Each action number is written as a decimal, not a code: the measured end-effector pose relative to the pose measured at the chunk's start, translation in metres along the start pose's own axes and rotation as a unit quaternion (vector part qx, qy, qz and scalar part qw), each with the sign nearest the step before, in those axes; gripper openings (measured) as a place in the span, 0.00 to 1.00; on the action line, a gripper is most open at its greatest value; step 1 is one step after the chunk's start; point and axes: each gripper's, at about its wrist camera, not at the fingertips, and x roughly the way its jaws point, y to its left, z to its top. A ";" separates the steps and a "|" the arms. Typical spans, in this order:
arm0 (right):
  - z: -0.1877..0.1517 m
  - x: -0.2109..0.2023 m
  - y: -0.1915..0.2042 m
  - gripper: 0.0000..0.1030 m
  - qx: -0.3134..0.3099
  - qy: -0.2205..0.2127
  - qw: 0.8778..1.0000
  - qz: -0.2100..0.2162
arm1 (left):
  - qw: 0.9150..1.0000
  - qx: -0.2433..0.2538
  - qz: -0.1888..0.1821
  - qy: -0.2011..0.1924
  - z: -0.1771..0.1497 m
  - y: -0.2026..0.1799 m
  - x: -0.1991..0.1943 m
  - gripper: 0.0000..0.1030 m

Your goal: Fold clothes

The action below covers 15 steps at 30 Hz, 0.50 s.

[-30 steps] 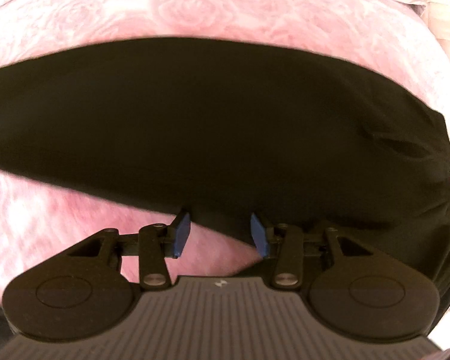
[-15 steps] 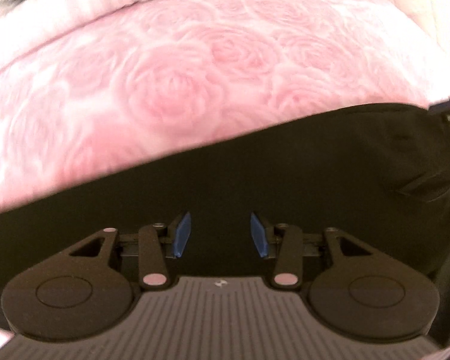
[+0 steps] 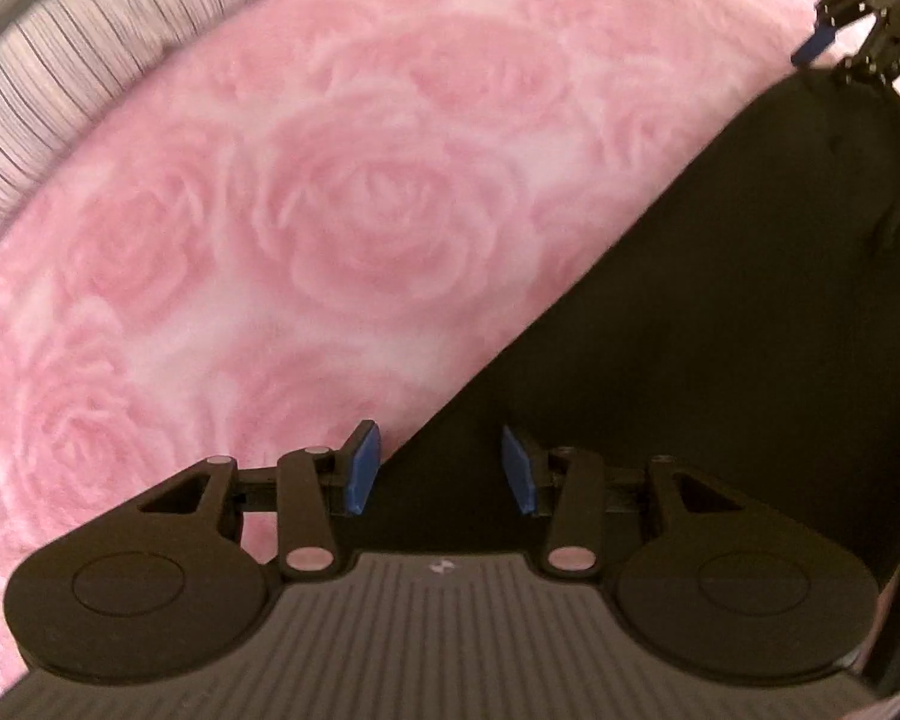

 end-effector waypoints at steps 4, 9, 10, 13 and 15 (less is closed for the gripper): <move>0.001 0.000 0.005 0.20 -0.007 0.000 1.000 -0.013 | 1.000 0.007 -0.009 -0.014 -0.006 0.001 -0.001 0.34; -0.005 -0.015 0.027 0.05 -0.030 -0.027 0.997 -0.062 | 0.998 0.037 0.033 -0.041 -0.017 -0.020 -0.016 0.02; -0.008 -0.022 0.036 0.05 -0.038 -0.039 0.995 -0.079 | 0.997 0.035 0.044 -0.051 -0.021 -0.026 -0.023 0.02; -0.021 -0.049 0.066 0.05 -0.061 -0.074 0.987 -0.129 | 0.993 0.009 0.078 -0.091 -0.037 -0.041 -0.053 0.02; -0.035 -0.069 0.092 0.05 -0.076 -0.099 0.979 -0.161 | 0.989 -0.014 0.092 -0.119 -0.053 -0.055 -0.081 0.02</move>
